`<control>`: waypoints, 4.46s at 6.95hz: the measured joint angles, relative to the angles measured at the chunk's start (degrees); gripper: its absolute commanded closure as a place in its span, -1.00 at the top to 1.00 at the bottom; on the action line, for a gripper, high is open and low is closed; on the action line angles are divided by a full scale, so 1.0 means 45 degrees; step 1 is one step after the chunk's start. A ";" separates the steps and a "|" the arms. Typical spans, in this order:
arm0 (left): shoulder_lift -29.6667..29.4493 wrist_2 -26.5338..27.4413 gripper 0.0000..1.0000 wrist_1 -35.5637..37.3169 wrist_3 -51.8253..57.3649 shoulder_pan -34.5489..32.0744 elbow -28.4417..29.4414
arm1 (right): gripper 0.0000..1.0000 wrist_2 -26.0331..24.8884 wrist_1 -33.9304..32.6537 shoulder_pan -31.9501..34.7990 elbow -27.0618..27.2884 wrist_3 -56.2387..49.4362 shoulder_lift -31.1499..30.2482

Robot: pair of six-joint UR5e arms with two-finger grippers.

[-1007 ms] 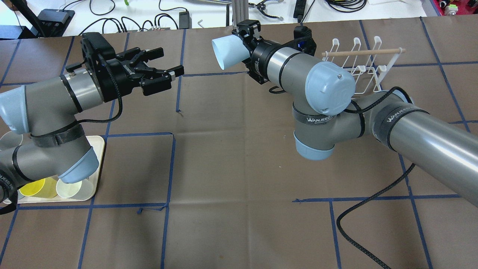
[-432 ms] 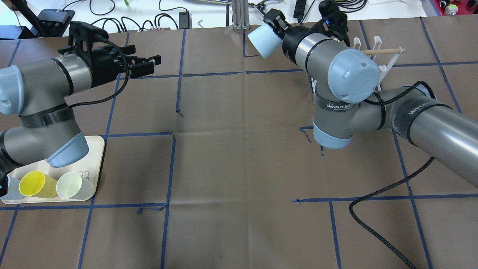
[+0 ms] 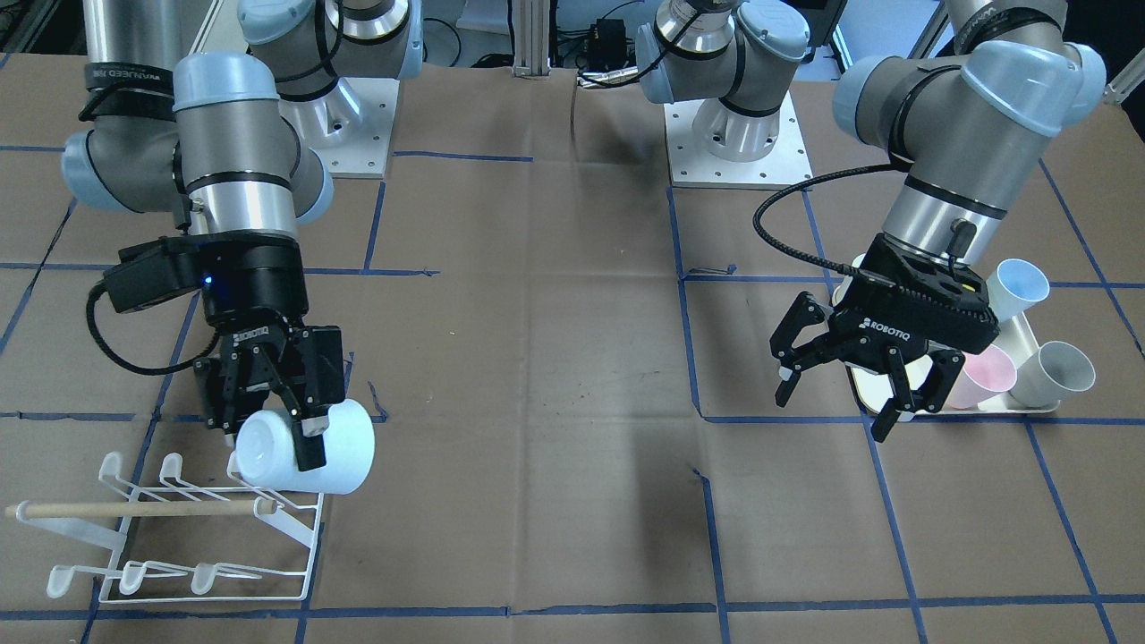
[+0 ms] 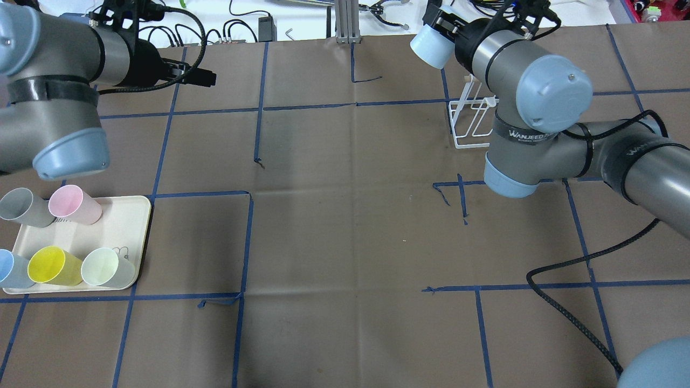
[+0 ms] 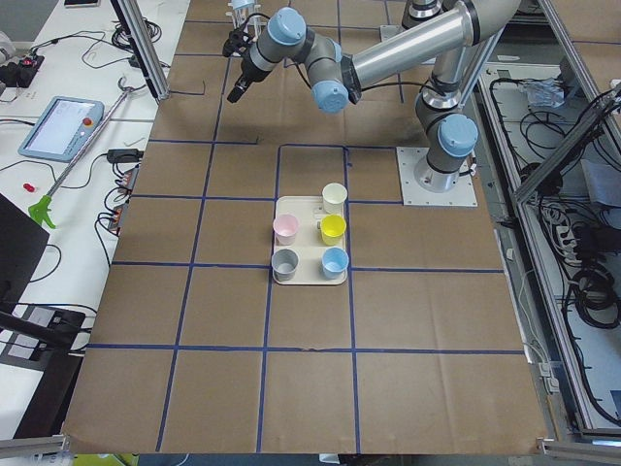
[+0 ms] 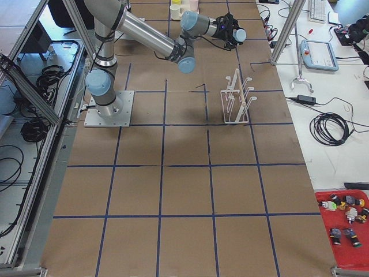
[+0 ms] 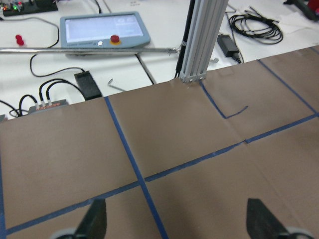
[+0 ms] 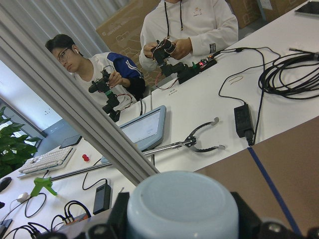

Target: Transfer IKEA cup to right arm and place on rack

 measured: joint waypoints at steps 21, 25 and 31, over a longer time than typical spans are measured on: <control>0.4218 0.3524 0.93 -0.4737 0.2866 0.4864 -0.4792 | 1.00 0.0262 -0.2213 -0.1726 -0.1289 -0.5270 0.3539; 0.2467 0.3544 0.93 -0.2768 0.3037 0.4901 -0.5665 | 1.00 0.0282 -0.2127 -0.1658 -0.1308 -0.4851 0.3092; 0.2352 0.3828 0.45 -0.2720 0.3038 0.5698 -0.6918 | 1.00 0.1361 -0.2090 -0.0389 0.0807 0.0200 -0.0263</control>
